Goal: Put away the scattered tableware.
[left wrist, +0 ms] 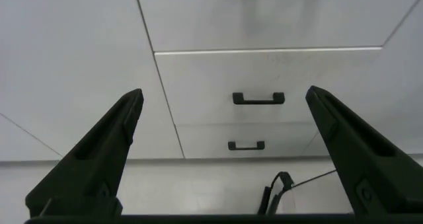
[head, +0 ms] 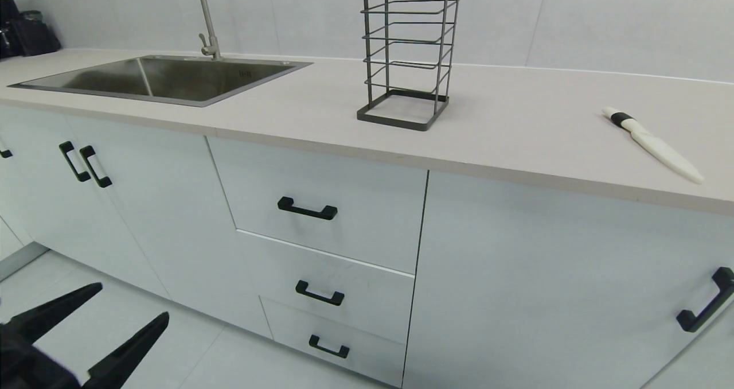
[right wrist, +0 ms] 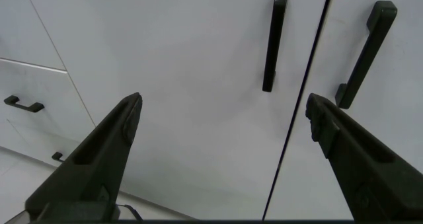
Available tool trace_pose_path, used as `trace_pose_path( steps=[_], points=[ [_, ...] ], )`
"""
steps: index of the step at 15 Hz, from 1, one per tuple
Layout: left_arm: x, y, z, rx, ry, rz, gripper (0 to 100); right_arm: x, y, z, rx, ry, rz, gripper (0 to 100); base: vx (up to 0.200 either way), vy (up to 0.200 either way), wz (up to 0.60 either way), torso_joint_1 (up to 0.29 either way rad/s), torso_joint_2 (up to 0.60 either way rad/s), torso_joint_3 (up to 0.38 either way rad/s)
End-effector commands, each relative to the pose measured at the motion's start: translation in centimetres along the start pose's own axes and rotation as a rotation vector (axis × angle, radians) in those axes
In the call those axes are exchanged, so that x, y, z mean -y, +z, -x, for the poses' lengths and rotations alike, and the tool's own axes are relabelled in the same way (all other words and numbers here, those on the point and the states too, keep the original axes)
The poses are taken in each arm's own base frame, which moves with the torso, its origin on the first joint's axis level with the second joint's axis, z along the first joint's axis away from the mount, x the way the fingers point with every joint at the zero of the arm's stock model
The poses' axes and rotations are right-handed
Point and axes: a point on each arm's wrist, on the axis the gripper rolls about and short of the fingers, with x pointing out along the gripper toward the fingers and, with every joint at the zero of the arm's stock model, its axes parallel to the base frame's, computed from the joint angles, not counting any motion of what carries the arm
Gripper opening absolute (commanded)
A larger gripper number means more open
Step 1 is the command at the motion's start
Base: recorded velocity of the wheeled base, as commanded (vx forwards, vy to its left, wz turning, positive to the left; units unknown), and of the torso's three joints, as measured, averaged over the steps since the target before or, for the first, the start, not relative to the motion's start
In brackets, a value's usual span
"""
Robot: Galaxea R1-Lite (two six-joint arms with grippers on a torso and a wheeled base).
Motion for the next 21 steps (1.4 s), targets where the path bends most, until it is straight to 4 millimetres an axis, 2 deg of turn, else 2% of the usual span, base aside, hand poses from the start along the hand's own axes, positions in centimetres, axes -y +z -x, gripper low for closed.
trace_pose_path(
  steps=[1, 5, 13, 15, 21],
  points=[
    [1.3, -1.6, 6.0, 0.122, 0.043, -0.022, 100, 0.0, 0.0, 0.0, -0.001, 0.0, 0.0, 100, 0.0, 0.0, 0.0, 0.0, 0.0, 0.0],
    [1.9, -5.9, 7.3, -0.007, 0.139, 0.089, 100, 0.0, 0.0, 0.0, -0.001, 0.0, 0.0, 100, 0.0, 0.0, 0.0, 0.0, 0.0, 0.0],
    [2.4, -6.5, 8.7, 0.162, 0.178, -0.024, 100, 0.0, 0.0, 0.0, -0.001, 0.0, 0.0, 100, 0.0, 0.0, 0.0, 0.0, 0.0, 0.0],
    [2.3, -6.8, 8.6, 0.132, 0.235, 0.037, 100, 0.0, 0.0, 0.0, -0.001, 0.0, 0.0, 100, 0.0, 0.0, 0.0, 0.0, 0.0, 0.0],
    [2.3, -6.9, 8.6, 0.134, 0.239, 0.053, 100, 0.0, 0.0, 0.0, -0.001, 0.0, 0.0, 100, 0.0, 0.0, 0.0, 0.0, 0.0, 0.0]
  ],
)
